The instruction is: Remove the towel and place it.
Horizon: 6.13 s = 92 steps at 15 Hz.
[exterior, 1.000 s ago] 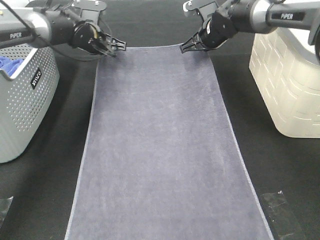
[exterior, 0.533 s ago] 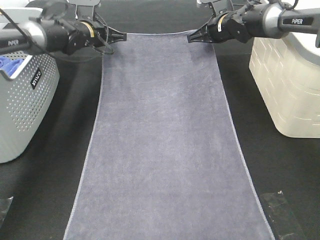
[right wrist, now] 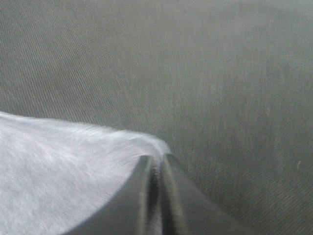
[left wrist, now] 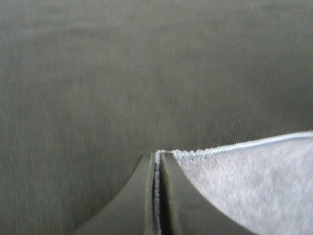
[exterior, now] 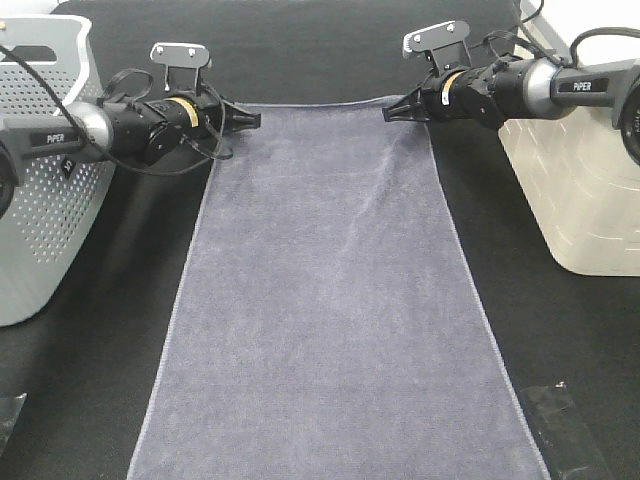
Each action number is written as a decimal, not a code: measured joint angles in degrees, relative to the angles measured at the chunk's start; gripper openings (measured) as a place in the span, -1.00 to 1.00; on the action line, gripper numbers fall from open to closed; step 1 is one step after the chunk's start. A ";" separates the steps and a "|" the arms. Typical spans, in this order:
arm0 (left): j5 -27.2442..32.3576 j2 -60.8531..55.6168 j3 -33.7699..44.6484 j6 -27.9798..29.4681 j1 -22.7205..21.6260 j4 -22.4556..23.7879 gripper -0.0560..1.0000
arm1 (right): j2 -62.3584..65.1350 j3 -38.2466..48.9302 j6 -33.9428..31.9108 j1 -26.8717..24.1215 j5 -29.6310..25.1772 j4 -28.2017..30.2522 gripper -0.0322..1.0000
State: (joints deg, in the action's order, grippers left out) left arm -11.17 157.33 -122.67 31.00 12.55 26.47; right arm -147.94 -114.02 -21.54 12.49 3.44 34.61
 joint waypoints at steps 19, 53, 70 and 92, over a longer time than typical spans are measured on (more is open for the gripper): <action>19.88 -20.00 -0.17 4.35 2.86 0.00 0.29 | 19.42 0.00 -0.17 4.41 -21.08 -6.19 0.55; 81.13 -136.08 86.80 -22.29 11.97 -18.33 0.29 | 112.01 73.05 18.22 6.07 -73.40 -34.61 0.54; 71.56 -146.39 93.33 -37.36 11.97 -30.14 0.29 | 136.13 85.14 23.89 6.07 -64.86 -34.95 0.54; 71.51 -146.39 93.33 -37.36 1.55 -30.54 0.29 | 136.13 85.14 24.06 -3.90 -64.86 -35.12 0.54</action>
State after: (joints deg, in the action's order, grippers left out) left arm 60.33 10.94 -29.34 -6.36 14.09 -4.07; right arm -11.80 -28.88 2.52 8.59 -61.42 -0.52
